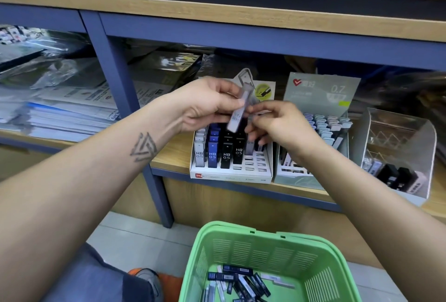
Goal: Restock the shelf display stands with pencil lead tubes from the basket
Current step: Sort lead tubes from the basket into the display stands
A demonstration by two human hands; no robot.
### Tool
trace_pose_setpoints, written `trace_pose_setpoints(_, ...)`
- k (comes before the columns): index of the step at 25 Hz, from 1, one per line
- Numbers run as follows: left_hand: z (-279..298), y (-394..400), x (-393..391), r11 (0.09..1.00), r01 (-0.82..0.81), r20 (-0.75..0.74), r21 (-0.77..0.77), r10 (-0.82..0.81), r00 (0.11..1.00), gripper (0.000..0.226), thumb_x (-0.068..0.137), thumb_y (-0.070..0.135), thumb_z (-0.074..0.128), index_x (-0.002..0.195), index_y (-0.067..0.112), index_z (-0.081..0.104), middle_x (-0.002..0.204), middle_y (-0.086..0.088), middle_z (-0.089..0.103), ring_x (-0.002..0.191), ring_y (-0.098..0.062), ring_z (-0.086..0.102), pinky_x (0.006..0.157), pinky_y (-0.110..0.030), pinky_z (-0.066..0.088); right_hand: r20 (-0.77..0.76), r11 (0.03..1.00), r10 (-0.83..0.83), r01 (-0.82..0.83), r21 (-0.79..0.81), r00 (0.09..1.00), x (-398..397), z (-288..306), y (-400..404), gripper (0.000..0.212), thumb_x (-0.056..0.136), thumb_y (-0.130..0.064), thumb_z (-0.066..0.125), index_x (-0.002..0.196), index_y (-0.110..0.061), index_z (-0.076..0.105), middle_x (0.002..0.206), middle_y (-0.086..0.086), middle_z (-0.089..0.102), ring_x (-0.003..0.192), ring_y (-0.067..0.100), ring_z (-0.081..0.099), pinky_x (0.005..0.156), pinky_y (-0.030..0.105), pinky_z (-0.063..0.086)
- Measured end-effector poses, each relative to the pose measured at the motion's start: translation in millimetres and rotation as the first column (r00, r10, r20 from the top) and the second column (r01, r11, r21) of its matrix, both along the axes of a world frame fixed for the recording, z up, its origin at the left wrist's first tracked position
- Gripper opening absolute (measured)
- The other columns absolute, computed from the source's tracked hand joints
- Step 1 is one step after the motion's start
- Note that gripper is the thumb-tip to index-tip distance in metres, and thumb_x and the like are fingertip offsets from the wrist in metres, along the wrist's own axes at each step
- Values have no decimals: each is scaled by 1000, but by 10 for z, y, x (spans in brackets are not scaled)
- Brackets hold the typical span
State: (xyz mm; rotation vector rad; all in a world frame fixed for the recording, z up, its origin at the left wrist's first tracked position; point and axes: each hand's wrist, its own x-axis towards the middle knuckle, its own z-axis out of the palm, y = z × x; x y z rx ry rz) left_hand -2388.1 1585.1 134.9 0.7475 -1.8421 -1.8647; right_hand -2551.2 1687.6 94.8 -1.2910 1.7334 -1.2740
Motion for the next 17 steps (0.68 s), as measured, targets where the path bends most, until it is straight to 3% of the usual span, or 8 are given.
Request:
trace_pose_setpoints(1, 17, 12, -16, 1000, 6, -52, -22, -7, 999, 24, 87, 1, 70, 110, 5, 67, 104, -14, 75, 94, -21, 73, 79, -28, 60, 264, 998, 20, -34, 46, 964, 5, 58, 28, 22, 104, -14, 52, 120, -2, 61, 84, 17, 76, 69, 25, 74, 55, 25, 56)
trace_pose_setpoints(3, 52, 39, -43, 995, 26, -87, -101, -35, 996, 36, 75, 8, 78, 110, 9, 73, 102, -6, 76, 92, -15, 70, 75, -23, 56, 575, 984, 48, -138, 113, 817, -29, 142, 95, 31, 107, -26, 47, 124, -1, 55, 93, 30, 73, 76, 32, 76, 57, 27, 60)
trace_pose_setpoints(6, 48, 78, -84, 991, 66, -95, -119, -77, 992, 37, 72, 10, 80, 108, 10, 75, 104, -12, 72, 85, -17, 64, 70, -23, 53, 741, 988, 15, -124, 92, 671, -95, 198, 150, 25, 105, -16, 49, 121, 1, 59, 91, 28, 73, 70, 25, 75, 60, 23, 61)
trace_pose_setpoints(9, 48, 89, -159, 991, -42, -123, -123, 27, 992, 32, 75, 10, 81, 105, 5, 73, 81, -6, 73, 64, -11, 63, 57, -21, 51, 772, 997, 8, -65, 44, 636, -169, 210, 192, 18, 97, -5, 58, 110, 4, 66, 91, 23, 71, 73, 22, 74, 67, 21, 61)
trace_pose_setpoints(12, 72, 38, -143, 981, -159, -120, -111, 146, 982, 13, 84, 7, 78, 94, 2, 72, 73, -10, 73, 60, -15, 67, 51, -21, 53, 695, 1000, 29, -19, -23, 718, -222, 206, 230, 15, 89, 8, 63, 103, 7, 68, 85, 19, 71, 72, 20, 74, 65, 18, 60)
trace_pose_setpoints(15, 47, 9, -74, 980, -118, 20, -162, 123, 992, 10, 81, 5, 81, 89, 2, 75, 83, -16, 77, 68, -20, 73, 57, -23, 58, 611, 988, -2, 97, -122, 792, -263, 237, 218, 24, 87, 10, 66, 111, 9, 67, 90, 19, 73, 74, 20, 74, 68, 19, 60)
trace_pose_setpoints(17, -7, 11, -79, 921, -58, 203, -386, 146, 968, 11, 77, 10, 86, 85, 11, 78, 84, -7, 78, 76, -15, 74, 65, -22, 58, 504, 970, -32, 148, -193, 863, -322, 281, 213, 20, 88, 9, 66, 108, 6, 69, 86, 16, 74, 70, 16, 72, 66, 19, 58)
